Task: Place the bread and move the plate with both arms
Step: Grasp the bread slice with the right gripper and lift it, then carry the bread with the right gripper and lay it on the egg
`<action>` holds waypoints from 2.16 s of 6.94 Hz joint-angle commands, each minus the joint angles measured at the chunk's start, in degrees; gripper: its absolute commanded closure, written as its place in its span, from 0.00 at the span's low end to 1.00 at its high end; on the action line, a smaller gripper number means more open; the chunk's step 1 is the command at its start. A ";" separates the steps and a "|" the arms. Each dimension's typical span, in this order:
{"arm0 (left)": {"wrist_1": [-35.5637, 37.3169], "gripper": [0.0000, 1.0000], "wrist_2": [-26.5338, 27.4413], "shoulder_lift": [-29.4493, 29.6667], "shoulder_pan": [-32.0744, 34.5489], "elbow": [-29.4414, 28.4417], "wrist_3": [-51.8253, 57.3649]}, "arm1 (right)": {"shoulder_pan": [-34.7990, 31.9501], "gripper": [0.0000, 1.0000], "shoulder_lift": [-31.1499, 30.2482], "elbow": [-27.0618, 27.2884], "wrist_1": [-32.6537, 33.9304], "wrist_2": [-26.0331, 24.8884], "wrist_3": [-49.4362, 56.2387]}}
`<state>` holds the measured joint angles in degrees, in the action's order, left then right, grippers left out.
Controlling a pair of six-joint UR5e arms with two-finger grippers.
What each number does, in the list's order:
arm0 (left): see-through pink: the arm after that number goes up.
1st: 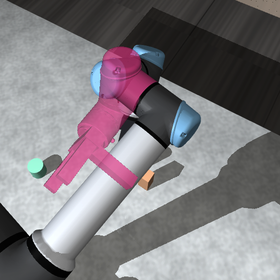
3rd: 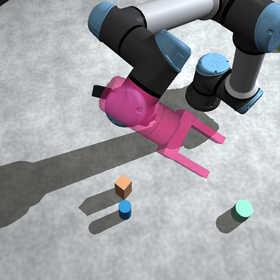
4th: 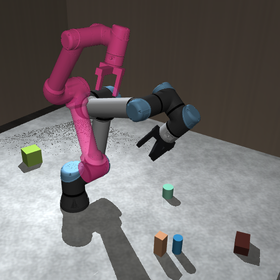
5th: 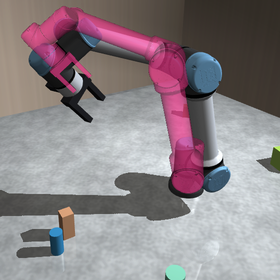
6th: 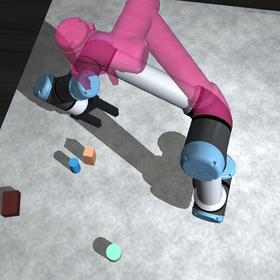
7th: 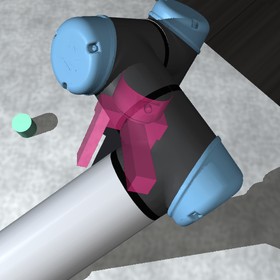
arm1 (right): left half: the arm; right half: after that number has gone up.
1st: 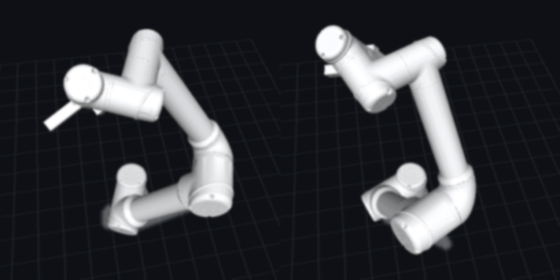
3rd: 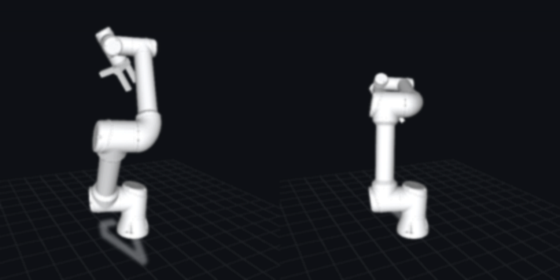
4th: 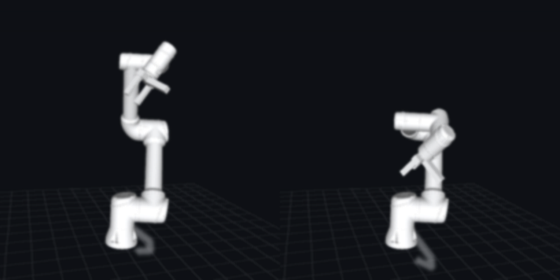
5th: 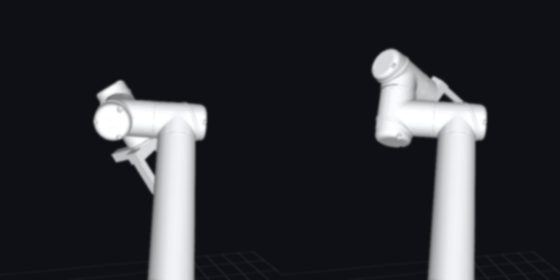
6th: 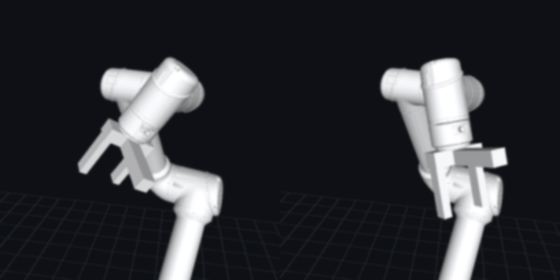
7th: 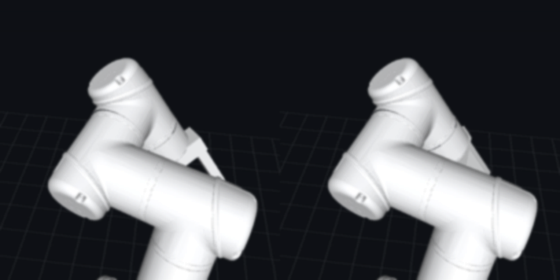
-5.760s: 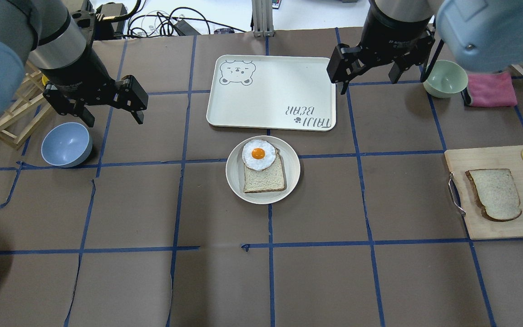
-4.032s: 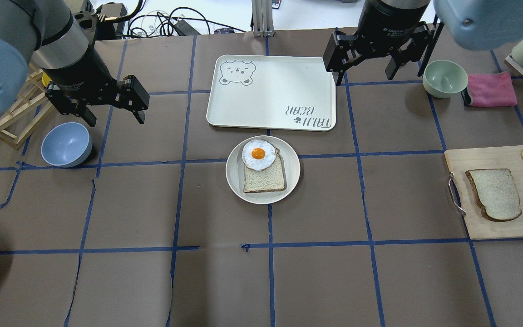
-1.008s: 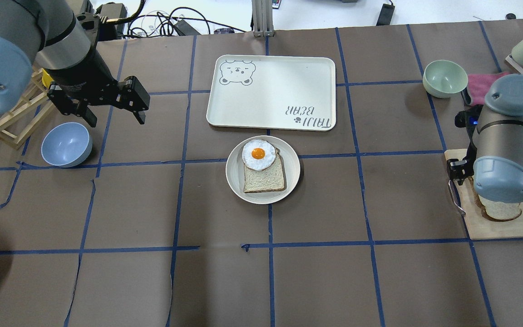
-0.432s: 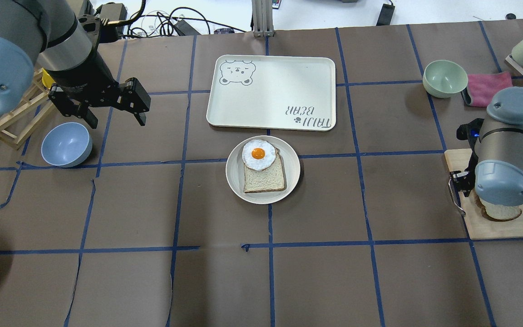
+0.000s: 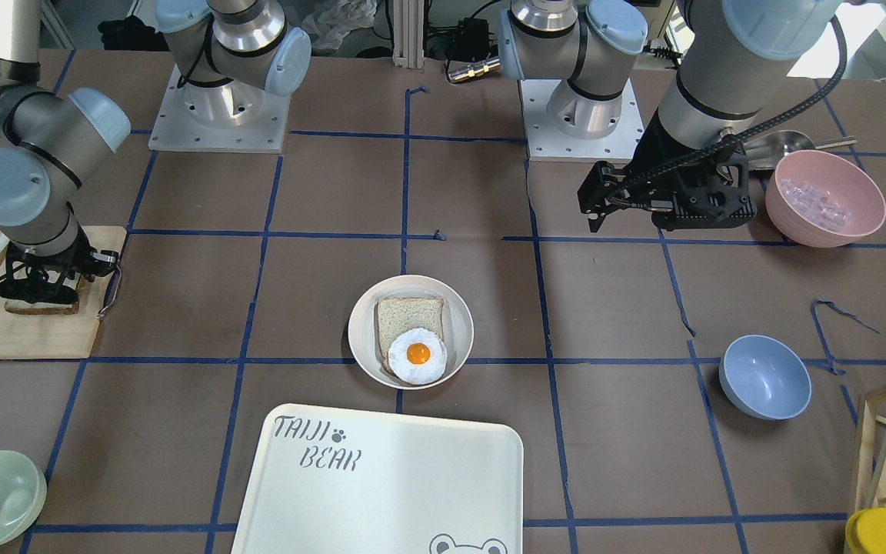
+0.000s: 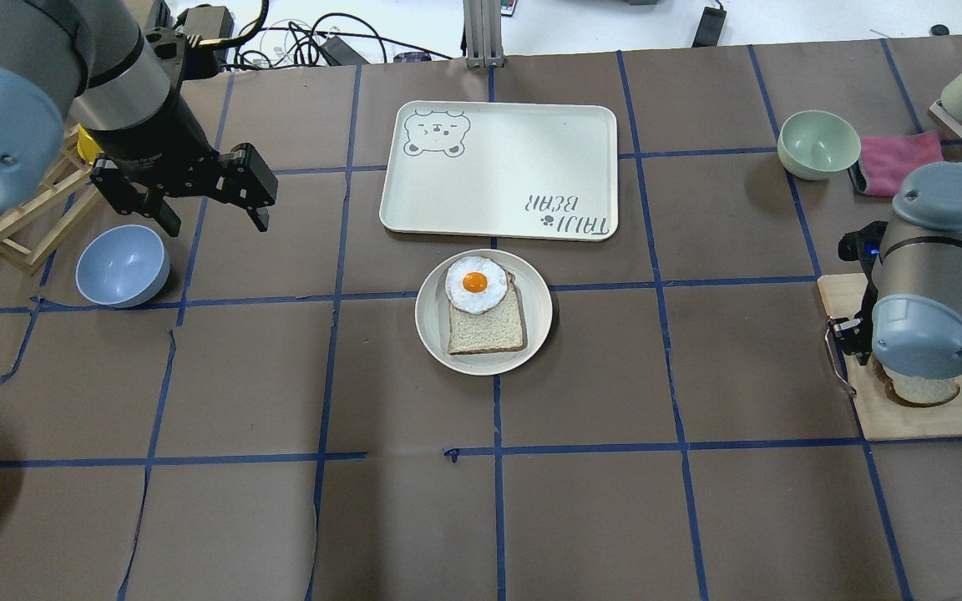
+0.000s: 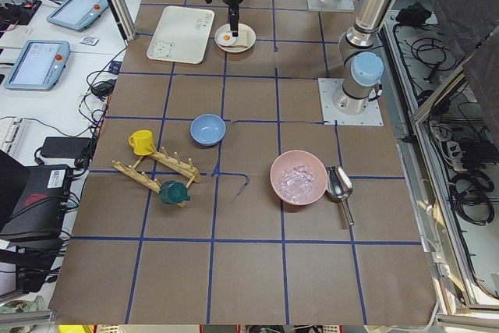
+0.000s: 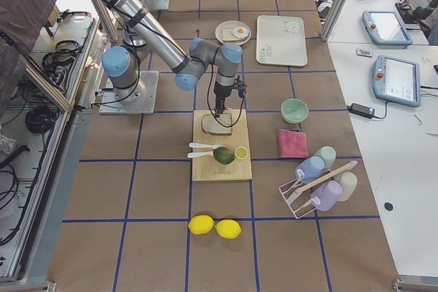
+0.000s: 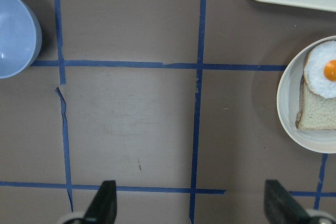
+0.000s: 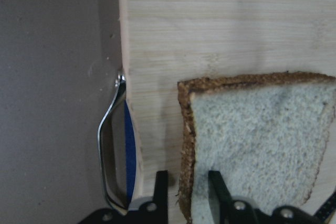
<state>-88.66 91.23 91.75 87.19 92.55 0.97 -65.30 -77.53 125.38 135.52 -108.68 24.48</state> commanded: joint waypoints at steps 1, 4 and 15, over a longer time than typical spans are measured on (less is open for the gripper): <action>-0.28 0.00 0.09 -0.08 0.00 0.00 0.00 | 0.00 1.00 0.10 0.04 -0.69 -0.13 0.13; -0.03 0.00 -0.17 0.26 0.00 0.09 0.00 | -0.52 1.00 -2.87 -0.32 -1.22 -0.92 -0.13; -0.73 0.00 0.09 0.00 0.00 0.00 0.00 | -50.26 1.00 5.44 -25.63 -12.00 16.46 -51.28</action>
<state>-89.42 91.32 91.82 87.19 92.56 0.97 -112.89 -75.61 99.90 116.43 -93.93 -24.73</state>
